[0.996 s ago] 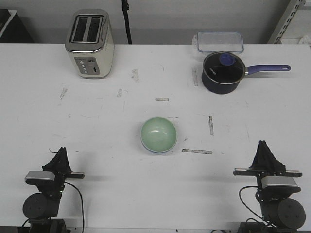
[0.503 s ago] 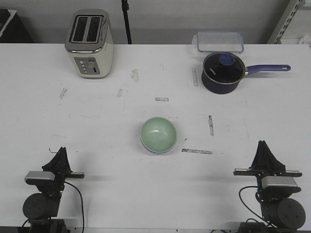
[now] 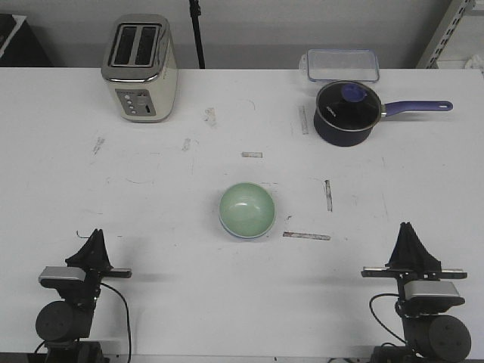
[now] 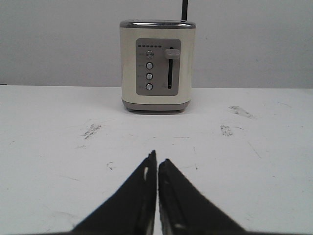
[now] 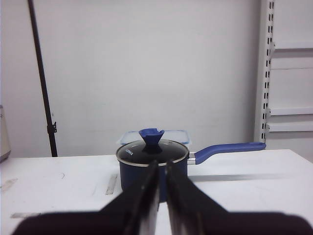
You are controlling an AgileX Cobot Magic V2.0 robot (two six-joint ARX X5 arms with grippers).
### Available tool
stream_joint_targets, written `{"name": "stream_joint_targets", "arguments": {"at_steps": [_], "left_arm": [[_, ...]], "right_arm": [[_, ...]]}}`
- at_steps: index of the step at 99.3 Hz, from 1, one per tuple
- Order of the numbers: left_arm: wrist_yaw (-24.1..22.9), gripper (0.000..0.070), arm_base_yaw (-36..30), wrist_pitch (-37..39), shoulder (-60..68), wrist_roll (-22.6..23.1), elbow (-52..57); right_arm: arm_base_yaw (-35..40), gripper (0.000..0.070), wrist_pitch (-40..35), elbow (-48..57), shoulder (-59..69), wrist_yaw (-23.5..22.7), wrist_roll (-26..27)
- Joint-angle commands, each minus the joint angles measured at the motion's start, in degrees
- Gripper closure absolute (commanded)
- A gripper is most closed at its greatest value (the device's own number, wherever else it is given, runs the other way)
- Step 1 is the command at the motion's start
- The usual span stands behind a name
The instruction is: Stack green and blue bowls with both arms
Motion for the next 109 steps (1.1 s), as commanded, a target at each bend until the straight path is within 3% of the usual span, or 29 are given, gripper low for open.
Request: {"name": "stream_joint_targets", "arguments": {"at_steps": [1, 41, 50, 109], "left_arm": [[-0.2, 0.0699, 0.0, 0.8, -0.1, 0.3, -1.2], [-0.2, 0.0699, 0.0, 0.8, -0.1, 0.3, -1.2], [-0.2, 0.0699, 0.0, 0.8, -0.1, 0.3, -1.2], [-0.2, 0.0699, 0.0, 0.8, -0.1, 0.3, -1.2]], "right_arm": [[0.6, 0.0685, 1.0, -2.4, -1.5, 0.0, 0.1], [1.2, 0.0685, 1.3, -12.0, -4.3, -1.2, 0.2], [1.2, 0.0685, 4.3, -14.4, -4.3, -1.2, 0.2], [1.4, 0.0685, 4.0, -14.4, -4.3, -1.2, 0.2]]}}
